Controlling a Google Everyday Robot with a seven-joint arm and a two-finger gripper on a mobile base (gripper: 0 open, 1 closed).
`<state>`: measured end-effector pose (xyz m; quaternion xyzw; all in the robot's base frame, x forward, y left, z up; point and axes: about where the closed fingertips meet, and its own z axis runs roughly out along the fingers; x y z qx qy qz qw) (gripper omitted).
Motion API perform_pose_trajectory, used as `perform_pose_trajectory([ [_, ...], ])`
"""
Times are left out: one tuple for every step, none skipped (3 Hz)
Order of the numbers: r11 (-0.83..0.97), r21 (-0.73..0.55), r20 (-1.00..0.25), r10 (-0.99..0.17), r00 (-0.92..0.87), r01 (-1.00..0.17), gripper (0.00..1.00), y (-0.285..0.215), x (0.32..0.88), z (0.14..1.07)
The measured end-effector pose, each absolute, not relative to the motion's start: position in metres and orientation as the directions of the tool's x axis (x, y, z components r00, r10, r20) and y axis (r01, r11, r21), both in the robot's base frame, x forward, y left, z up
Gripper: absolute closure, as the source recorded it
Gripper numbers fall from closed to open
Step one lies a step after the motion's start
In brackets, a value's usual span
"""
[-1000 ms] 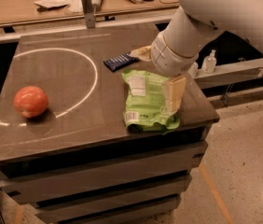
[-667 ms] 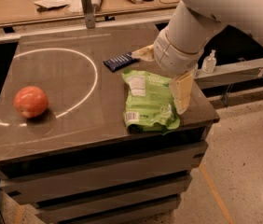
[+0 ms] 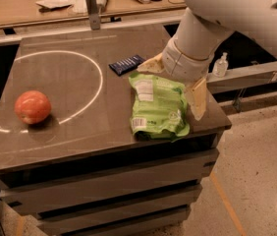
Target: Move green rice chip bag near apple
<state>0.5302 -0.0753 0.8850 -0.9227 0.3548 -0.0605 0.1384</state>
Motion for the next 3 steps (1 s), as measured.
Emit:
perform_pose_trajectory([
  [-0.761,-0.285,-0.003,-0.607,0.794,-0.583,0.0,-0.072,0.538,0.86],
  [-0.764,-0.294,0.0,-0.601,0.799,-0.574,0.21,-0.065,0.542,0.852],
  [-0.764,-0.335,0.023,-0.592,0.805,-0.552,0.44,-0.054,0.537,0.858],
])
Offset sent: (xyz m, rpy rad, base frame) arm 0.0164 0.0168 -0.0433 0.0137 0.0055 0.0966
